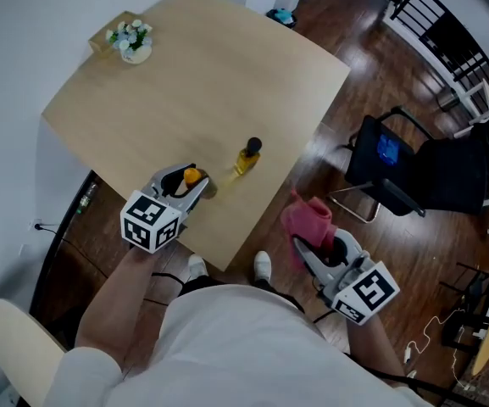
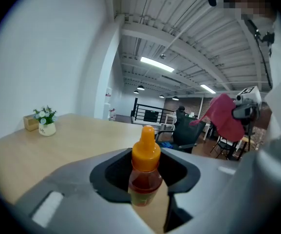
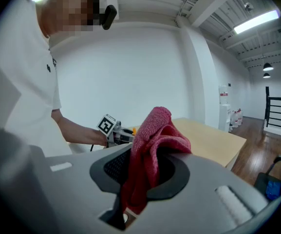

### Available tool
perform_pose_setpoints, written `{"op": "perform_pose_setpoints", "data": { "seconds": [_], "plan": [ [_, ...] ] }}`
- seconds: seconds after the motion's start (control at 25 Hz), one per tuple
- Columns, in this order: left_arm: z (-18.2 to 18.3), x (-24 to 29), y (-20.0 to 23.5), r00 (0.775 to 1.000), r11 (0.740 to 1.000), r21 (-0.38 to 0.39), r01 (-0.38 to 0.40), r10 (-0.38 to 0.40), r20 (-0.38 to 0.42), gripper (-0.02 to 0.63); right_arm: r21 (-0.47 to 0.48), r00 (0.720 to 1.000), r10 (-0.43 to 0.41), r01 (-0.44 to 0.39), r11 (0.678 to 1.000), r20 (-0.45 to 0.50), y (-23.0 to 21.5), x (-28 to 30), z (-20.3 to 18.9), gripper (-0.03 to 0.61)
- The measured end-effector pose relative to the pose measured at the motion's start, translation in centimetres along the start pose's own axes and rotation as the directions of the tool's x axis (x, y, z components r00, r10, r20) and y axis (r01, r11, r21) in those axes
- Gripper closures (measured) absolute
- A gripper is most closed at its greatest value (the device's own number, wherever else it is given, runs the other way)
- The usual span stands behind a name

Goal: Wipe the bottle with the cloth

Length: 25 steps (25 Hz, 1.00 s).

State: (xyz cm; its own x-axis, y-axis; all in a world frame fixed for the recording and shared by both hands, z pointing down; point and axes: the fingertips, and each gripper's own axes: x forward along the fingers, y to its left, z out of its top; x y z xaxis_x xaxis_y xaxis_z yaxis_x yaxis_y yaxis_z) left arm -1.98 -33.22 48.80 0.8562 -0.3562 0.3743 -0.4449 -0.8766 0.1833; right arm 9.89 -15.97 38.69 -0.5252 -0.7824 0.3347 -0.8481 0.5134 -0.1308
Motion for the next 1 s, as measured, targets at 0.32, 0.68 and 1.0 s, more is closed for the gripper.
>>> {"op": "perform_pose_setpoints", "data": {
  "seconds": [0.32, 0.68, 1.0],
  "plan": [
    [6.6, -3.7, -6.9, 0.983, 0.987, 0.019, 0.158, -0.159, 0.087, 0.454, -0.173, 0.971, 0.212, -0.192, 0.966, 0.106, 1.8, 6.2, 6.2, 0.5],
    [9.9, -6.8, -14.0, 0.976, 0.987, -0.007, 0.161, -0.158, 0.152, 0.454, -0.339, 0.881, 0.444, -0.372, 0.864, 0.164, 5.5, 5.5, 9.0, 0.502],
    [12.5, -8.6, -13.6, 0.967, 0.993, -0.071, 0.095, -0.075, 0.242, 0.454, -0.26, 0.899, 0.437, -0.426, 0.866, -0.018, 1.9, 7.2, 0.8, 0.502]
  ]
}}
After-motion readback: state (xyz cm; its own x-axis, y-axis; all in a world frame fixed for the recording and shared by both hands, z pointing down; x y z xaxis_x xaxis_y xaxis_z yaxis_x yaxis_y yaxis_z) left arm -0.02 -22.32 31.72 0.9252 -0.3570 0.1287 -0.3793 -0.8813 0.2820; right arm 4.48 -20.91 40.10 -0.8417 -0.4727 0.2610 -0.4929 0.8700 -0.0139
